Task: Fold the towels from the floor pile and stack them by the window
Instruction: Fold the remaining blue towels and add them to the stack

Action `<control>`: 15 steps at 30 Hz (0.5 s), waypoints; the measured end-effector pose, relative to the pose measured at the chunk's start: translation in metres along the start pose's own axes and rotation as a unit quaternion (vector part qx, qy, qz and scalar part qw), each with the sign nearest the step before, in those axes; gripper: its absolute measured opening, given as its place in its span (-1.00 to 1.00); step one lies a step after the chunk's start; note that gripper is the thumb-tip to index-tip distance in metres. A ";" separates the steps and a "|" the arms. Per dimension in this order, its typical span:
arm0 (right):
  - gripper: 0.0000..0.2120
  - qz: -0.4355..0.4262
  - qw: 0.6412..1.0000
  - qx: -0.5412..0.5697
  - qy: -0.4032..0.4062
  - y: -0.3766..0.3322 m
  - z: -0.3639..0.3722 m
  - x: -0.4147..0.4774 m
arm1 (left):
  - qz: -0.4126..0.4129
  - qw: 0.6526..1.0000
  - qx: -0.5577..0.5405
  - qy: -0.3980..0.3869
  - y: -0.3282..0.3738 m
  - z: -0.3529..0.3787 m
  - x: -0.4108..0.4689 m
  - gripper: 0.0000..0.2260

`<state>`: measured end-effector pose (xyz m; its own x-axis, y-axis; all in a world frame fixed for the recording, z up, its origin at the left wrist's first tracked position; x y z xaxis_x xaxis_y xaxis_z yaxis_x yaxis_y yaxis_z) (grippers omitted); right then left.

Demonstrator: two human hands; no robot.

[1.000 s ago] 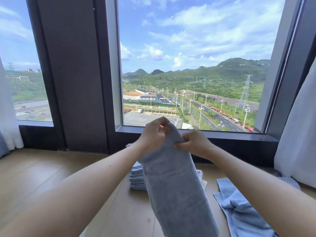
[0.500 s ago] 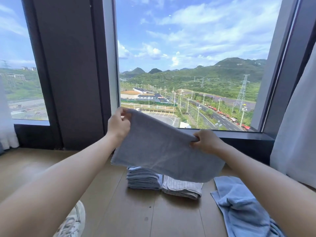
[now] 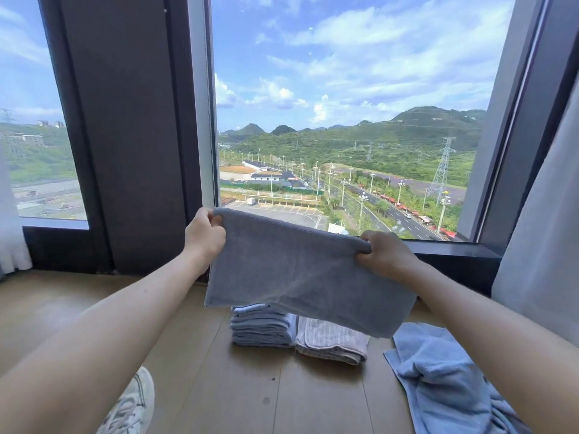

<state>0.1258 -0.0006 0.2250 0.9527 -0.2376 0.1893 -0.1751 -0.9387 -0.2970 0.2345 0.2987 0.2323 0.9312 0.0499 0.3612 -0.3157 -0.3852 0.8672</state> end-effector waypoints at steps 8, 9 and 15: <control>-0.69 0.067 0.996 -0.051 -0.017 0.028 0.001 0.000 | -0.060 0.998 0.010 0.026 -0.015 -0.011 -0.001 -0.78; -0.71 0.068 0.996 -0.050 -0.021 0.030 0.002 0.000 | -0.064 0.997 0.010 0.029 -0.016 -0.013 -0.001 -0.76; -0.87 0.071 0.997 -0.015 -0.018 0.028 0.001 -0.001 | -0.081 0.996 0.013 0.021 -0.023 -0.015 0.000 -0.70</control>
<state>0.1206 -0.0268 0.2154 0.9260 -0.3602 0.1127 -0.3159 -0.9031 -0.2910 0.2395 0.3209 0.2178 0.9606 0.1522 0.2326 -0.1571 -0.3931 0.9059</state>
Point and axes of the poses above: each hand's wrist, its own x-axis towards the middle knuckle, its own z-axis out of the palm, y = z × x, the point moved 9 cm from there along x, towards the middle knuckle, and after that the axes turned 3 degrees about -y, right-handed, at the moved point
